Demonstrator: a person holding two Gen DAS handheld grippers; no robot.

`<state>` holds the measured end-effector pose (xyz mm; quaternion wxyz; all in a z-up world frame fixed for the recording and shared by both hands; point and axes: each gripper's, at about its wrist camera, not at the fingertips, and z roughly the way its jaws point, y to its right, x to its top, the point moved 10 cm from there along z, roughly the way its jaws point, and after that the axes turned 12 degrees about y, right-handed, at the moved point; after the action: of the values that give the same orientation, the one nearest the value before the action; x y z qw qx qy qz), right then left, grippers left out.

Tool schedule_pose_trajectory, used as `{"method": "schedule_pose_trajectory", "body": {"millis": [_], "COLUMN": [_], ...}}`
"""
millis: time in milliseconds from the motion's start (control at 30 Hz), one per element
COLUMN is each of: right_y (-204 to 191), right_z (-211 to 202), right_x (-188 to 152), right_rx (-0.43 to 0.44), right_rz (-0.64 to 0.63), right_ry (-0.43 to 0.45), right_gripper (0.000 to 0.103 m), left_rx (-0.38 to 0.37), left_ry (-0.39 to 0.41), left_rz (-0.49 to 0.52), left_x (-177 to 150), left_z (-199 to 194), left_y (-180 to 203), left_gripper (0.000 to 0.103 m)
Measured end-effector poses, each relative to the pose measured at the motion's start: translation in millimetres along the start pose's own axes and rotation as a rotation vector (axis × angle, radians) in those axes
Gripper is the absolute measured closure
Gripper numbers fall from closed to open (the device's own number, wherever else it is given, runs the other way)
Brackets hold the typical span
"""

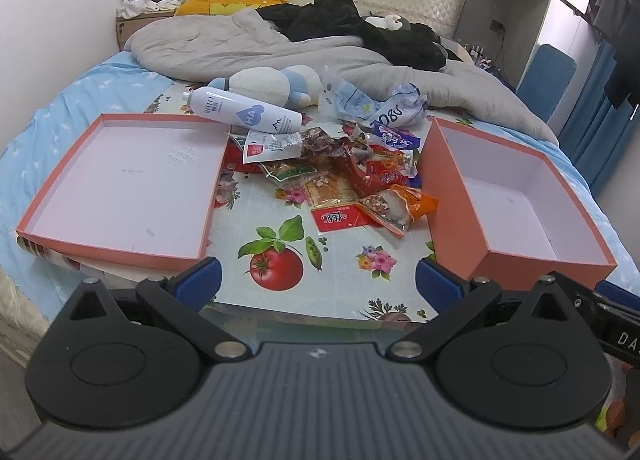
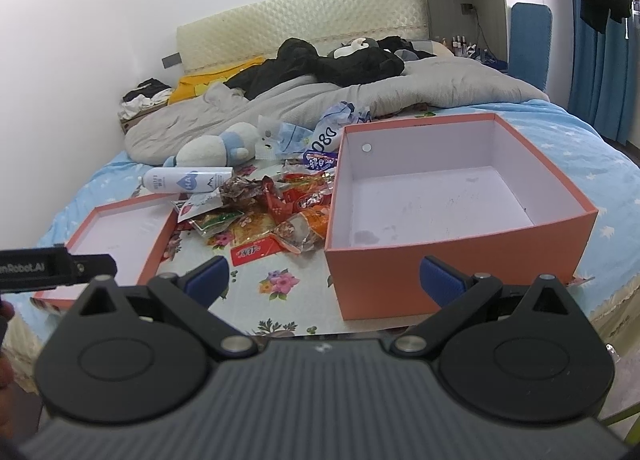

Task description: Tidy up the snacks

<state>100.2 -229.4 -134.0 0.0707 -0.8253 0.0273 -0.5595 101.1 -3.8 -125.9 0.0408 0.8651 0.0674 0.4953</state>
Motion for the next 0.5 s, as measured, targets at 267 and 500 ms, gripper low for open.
{"method": "schedule_pose_trajectory", "body": {"millis": [267,500], "right_y": [3.4,-0.1], "right_z": [-1.3,4.4], "right_x": [-2.5,-6.0], "right_rx": [-0.056,0.011], "right_rz": [-0.006,0.045], "right_ry": [0.026,0.003], "right_gripper": [0.0,0.0], "left_rx": [-0.009,-0.018], "left_ry": [0.003,-0.028], "left_rz": [0.039,0.054], "left_x": [-1.4,-3.4], "left_z": [1.8,16.8], "left_y": [6.5,6.5], "left_gripper": [0.0,0.0]}}
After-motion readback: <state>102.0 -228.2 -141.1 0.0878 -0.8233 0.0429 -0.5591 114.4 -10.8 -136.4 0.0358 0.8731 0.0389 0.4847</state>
